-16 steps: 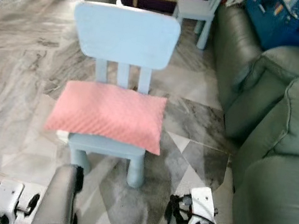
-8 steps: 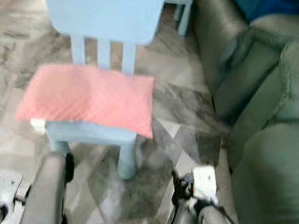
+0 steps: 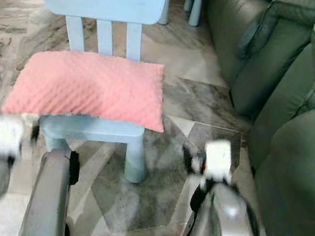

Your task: Move the pillow to the sofa

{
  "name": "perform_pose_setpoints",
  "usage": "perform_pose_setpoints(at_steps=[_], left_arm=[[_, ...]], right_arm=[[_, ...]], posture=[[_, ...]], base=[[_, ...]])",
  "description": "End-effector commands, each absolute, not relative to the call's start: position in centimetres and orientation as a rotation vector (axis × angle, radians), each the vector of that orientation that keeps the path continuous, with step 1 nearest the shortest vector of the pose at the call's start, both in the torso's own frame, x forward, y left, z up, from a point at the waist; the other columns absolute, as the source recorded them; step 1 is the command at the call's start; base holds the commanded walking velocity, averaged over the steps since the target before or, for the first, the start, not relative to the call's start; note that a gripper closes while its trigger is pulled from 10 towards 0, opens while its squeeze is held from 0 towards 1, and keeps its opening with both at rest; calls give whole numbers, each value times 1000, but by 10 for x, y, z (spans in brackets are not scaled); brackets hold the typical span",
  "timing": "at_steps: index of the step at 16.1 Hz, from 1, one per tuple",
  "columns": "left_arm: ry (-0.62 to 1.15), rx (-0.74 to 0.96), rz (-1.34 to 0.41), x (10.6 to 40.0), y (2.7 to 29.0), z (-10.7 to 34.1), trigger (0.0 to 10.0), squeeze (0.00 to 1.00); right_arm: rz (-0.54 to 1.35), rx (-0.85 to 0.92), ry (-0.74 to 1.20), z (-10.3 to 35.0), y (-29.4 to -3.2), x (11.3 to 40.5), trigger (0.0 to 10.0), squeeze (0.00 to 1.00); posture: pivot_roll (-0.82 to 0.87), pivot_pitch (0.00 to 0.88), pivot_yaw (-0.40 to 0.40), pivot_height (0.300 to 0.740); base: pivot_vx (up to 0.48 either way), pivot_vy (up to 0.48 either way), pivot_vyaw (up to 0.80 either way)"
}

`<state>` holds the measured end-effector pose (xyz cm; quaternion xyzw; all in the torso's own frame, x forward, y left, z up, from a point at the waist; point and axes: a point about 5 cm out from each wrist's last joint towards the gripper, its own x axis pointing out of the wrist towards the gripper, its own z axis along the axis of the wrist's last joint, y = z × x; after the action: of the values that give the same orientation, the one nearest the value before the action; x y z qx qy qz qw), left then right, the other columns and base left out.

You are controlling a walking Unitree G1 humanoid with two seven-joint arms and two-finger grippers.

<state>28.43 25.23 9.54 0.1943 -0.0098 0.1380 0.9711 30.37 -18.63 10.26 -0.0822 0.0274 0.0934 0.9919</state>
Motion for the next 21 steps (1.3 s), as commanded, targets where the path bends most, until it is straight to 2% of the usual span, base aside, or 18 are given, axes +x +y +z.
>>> perform_pose_setpoints(at_steps=[1,3,5,7,10,13,15,21], left_arm=[[-42,391,306,288,255,105,10000,0],[-126,347,281,300,245,129,10000,0],[-132,287,284,310,239,141,10000,0],[-118,267,332,318,244,146,10000,0],[-128,257,409,333,262,165,10000,0],[-77,239,485,347,302,187,10000,0],[-31,202,516,352,318,194,10000,0],[72,74,549,363,340,208,10000,0]], right_arm=[[144,-163,-6,121,-193,309,10000,0],[132,-154,-96,147,-190,319,10000,0],[148,-113,-157,170,-184,330,10000,0],[203,-50,-159,181,-176,337,10000,0],[297,73,-123,193,-166,355,10000,0],[415,140,-98,218,-151,383,10000,0],[428,170,-88,229,-145,394,10000,0],[408,36,-71,252,-132,417,10000,0]], posture=[[24,105,-3,311],[25,104,0,311],[32,108,-1,311],[32,123,3,311],[34,148,12,311],[65,178,27,311],[78,182,26,311],[75,234,29,311]], base=[[0,0,0],[0,0,0],[0,0,0],[0,0,0],[0,0,0],[0,0,0],[0,0,0],[0,0,0]])
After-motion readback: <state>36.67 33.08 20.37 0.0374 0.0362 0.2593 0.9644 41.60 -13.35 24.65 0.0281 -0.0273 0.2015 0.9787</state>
